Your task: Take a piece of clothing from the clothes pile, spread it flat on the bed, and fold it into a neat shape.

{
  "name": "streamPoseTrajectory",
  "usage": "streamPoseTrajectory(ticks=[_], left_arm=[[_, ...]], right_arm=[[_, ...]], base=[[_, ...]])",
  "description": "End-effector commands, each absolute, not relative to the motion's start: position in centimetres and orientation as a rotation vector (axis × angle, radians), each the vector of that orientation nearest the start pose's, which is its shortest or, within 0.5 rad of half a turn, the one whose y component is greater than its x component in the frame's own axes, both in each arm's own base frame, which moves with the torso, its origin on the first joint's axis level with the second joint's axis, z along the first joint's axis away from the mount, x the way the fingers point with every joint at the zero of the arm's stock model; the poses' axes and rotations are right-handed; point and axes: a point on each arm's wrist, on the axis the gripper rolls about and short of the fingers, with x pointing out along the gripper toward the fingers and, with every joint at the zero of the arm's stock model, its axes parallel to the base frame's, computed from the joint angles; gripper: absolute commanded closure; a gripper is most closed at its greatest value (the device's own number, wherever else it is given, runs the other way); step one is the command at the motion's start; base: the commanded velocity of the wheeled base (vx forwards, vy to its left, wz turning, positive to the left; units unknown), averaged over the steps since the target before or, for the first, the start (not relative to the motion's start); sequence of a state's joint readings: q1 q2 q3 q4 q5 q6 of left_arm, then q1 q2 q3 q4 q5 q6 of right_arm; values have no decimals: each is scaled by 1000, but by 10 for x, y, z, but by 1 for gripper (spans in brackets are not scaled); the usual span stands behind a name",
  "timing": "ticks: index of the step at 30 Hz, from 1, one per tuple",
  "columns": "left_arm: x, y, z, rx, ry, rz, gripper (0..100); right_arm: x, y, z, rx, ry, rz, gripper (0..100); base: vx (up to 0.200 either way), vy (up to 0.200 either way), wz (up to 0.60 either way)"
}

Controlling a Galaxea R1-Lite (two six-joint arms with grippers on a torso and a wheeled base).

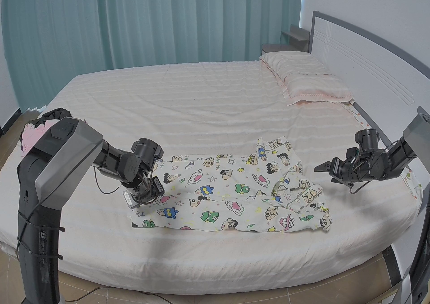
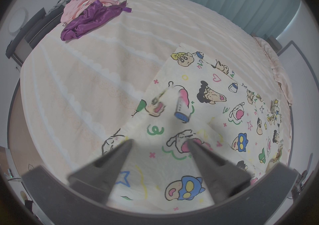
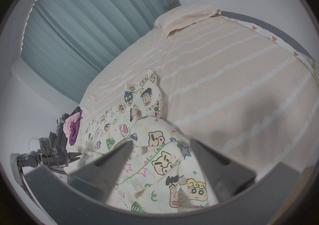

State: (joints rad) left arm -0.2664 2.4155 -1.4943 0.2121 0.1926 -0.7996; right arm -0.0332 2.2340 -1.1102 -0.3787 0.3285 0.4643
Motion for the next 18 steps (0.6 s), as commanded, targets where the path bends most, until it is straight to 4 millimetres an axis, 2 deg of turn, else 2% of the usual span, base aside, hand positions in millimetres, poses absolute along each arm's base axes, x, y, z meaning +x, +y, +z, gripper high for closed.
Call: streamPoseTrajectory(ticks=[1,3,4,5,6,8,13,16,17,18], left_arm=[[421,-95,23,-515,1032,395,0],[419,-86,36,-559,1020,384,0],[416,-80,46,-606,1027,362,0],[416,-80,46,-606,1027,362,0],[406,-70,61,-678,1041,324,0],[391,-64,70,-735,1071,295,0],[352,-57,73,-850,1105,252,0],[340,-56,71,-899,1085,234,0],[327,-57,64,-921,1062,225,0],[327,-57,64,-921,1062,225,0]], right_arm=[[395,-4,50,692,763,71,0],[391,3,51,771,753,57,0],[388,14,48,814,756,51,0],[388,14,48,814,756,51,0],[385,28,43,857,739,13,0],[381,45,32,862,755,-17,0],[384,64,7,823,789,-44,0],[387,69,0,815,797,-43,0],[389,75,-3,797,794,-64,0],[389,75,-3,797,794,-64,0]], base=[[0,0,0],[0,0,0],[0,0,0],[0,0,0],[0,0,0],[0,0,0],[0,0,0],[0,0,0],[0,0,0],[0,0,0]])
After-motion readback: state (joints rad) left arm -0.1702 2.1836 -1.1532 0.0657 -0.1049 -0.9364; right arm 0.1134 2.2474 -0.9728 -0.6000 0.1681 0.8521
